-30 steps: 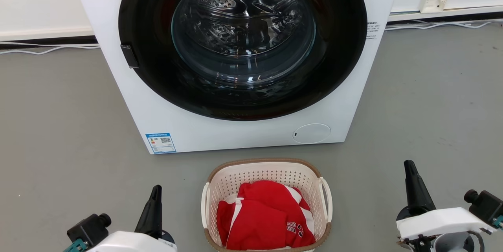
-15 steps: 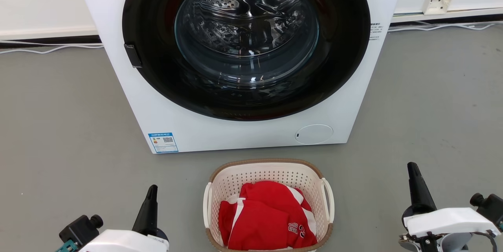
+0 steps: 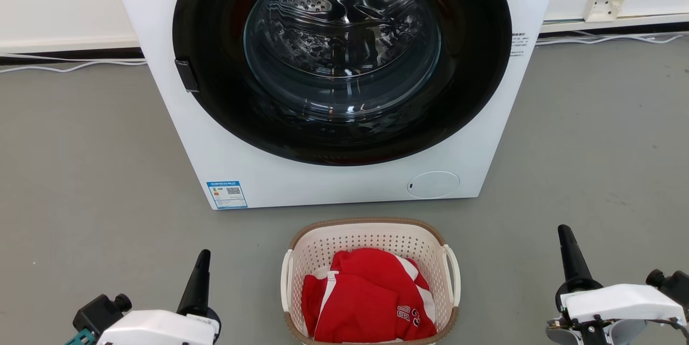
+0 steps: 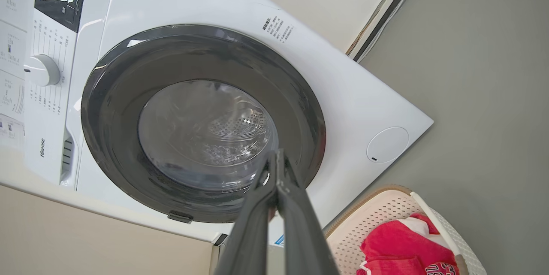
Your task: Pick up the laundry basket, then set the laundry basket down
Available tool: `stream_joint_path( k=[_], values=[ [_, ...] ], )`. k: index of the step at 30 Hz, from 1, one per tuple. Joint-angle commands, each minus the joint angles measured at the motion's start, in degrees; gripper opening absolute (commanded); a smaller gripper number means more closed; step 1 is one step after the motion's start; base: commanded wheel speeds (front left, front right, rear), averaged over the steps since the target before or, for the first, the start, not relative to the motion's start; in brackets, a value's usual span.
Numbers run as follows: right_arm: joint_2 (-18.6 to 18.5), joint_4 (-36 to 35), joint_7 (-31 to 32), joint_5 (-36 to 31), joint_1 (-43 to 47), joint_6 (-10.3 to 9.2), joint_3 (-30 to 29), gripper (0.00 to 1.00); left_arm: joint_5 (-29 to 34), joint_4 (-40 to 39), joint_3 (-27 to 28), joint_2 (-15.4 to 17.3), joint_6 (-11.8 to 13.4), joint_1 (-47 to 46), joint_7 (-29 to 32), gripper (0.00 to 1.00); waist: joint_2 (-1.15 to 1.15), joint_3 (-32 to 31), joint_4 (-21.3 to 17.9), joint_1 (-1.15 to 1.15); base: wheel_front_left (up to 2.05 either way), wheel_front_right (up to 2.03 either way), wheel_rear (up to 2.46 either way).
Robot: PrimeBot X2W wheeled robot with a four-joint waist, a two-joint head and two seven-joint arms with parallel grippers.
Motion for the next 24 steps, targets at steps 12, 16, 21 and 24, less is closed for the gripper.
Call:
stream_joint_path(
  k=[12, 16, 21, 24],
  values=[
    [0.10, -1.30, 2.75, 8.95, -2.92, 0.29, -0.46, 0.00, -8.79, -0.36, 2.82, 0.54, -1.59, -4.05, 2.33, 0.00, 0.00, -0.10, 0.48, 0.00, 0.00, 0.00, 0.00],
    [0.21, -1.27, 3.42, 11.36, -2.97, 0.30, -0.69, 0.00, -11.14, -0.10, 3.30, 0.55, -1.83, -4.32, 3.01, 0.00, 0.00, -0.13, 0.62, 0.00, 0.00, 0.00, 0.00],
    [0.36, -1.23, 4.27, 14.38, -3.04, 0.32, -0.98, 0.00, -14.07, 0.21, 3.91, 0.56, -2.13, -4.65, 3.86, 0.00, 0.00, -0.17, 0.80, 0.00, 0.00, 0.00, 0.00],
    [0.41, -1.22, 4.61, 15.59, -3.07, 0.33, -1.10, 0.00, -15.24, 0.34, 4.15, 0.57, -2.24, -4.78, 4.20, 0.00, 0.00, -0.19, 0.87, 0.00, 0.00, 0.00, 0.00]
  ],
)
